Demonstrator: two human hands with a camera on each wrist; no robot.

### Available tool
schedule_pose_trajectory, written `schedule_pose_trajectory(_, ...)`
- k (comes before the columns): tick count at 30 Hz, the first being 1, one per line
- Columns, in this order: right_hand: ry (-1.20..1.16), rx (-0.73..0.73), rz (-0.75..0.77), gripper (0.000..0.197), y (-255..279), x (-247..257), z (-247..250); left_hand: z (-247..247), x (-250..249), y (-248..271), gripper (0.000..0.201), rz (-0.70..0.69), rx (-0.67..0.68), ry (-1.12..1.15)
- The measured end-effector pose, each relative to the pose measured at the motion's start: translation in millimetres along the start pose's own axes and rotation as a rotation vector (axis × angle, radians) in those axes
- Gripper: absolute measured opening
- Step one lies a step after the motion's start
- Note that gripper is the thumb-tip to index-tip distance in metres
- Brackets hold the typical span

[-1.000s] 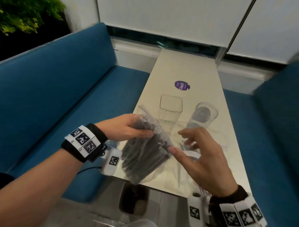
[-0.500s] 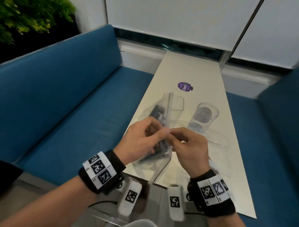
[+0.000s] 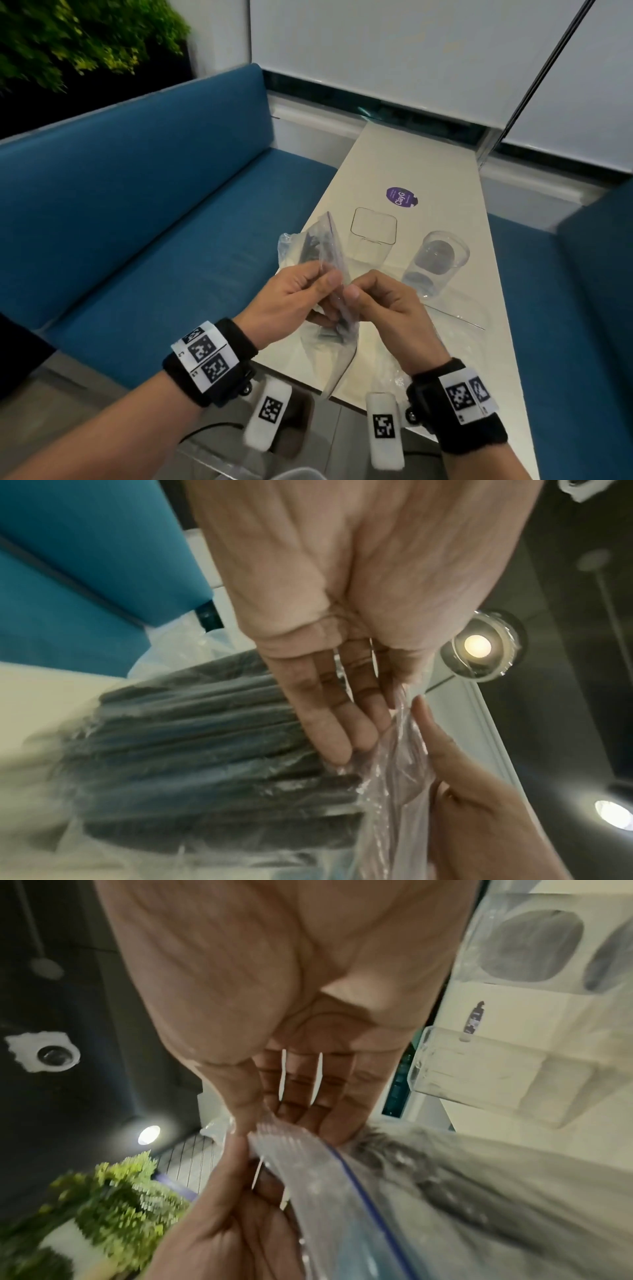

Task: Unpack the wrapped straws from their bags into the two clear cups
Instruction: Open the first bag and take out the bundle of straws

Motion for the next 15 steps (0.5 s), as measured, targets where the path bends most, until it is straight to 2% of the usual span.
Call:
schedule_pose_trajectory(5, 0.378, 0.052, 0.068, 0.02, -3, 12, -8, 5, -9, -4, 0.047, -0.056, 0.001, -0.131)
schedule_pose_trajectory(7, 0.438, -0.007, 0.102, 0.018, -7, 18, -5, 10, -13, -5, 0.043, -0.066, -0.04, -0.172)
schedule_pose_trajectory(11, 0.295, -0.36, -0.067, 0.017, -15, 9, 45, 31, -12, -4, 0.041, -0.046, -0.127, -0.09)
schedule_pose_trajectory(12, 0.261, -0.404, -0.103, 0.018, -15, 8, 55, 37, -10, -2, 0.042, -0.037, -0.15, -0.068)
schedule_pose_trajectory(15, 0.247, -0.324, -0.087, 0.019, -18, 11, 53, 48, -2, 1, 0.031, -0.019, -0.217, -0.065)
Point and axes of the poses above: each hand's wrist, its own y-axis away from the middle knuckle, its own z-axis out of the back of the hand, x = y × z, the point moved 8 cm from there along -y, towards the middle knuckle
